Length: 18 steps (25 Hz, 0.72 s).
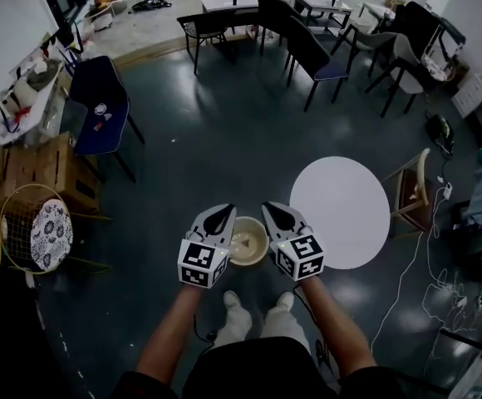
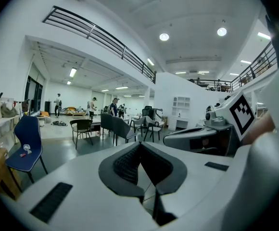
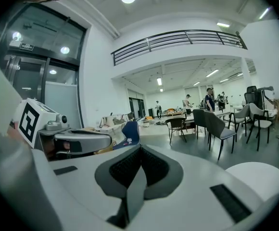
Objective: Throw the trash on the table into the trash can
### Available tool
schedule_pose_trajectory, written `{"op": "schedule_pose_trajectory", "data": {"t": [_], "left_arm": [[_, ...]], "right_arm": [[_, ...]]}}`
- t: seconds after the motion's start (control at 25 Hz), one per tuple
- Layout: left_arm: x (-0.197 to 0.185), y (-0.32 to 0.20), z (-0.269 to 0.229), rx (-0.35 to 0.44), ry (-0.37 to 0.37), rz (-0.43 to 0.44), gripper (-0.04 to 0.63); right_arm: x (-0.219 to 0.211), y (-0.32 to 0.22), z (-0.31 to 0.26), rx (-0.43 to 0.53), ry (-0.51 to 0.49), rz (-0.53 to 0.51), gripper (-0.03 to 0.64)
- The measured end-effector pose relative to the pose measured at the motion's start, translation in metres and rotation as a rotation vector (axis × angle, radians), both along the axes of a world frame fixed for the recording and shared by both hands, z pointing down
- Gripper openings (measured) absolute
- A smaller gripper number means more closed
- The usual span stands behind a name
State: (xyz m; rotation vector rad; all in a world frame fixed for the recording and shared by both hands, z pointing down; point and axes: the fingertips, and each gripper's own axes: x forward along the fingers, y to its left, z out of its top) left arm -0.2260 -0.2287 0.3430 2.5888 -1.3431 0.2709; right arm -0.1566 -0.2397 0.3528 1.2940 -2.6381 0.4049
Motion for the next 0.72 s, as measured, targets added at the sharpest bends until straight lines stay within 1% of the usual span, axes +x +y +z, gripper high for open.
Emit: {"op": "schedule_pose_trajectory", "data": {"t": [0.2,0.32,0.52,0.72], "left_arm": [[-0.002,0.002,-0.008,0.014,0.001,0.016,0.015],[0.000,0.004,-0.010,0.010,0.017,0.024,0.015],[0.007,0.009,-0.025,0.031,0.032,0.031,0.015],[0.026,0.024,-0.041,0.050,0.036,0.040,0.015]], "right_arm": [[-0.003,0.005,-0.008,0.011,-0.014,0.015,0.020],[-0.002,0.013,-0.011,0.017,-0.020,0.018,0.020],[0.009,0.025,-0.022,0.031,-0.026,0.032,0.020],[0.029,0.039,-0.042,0.063,-0.040,0.037,0.020]]}}
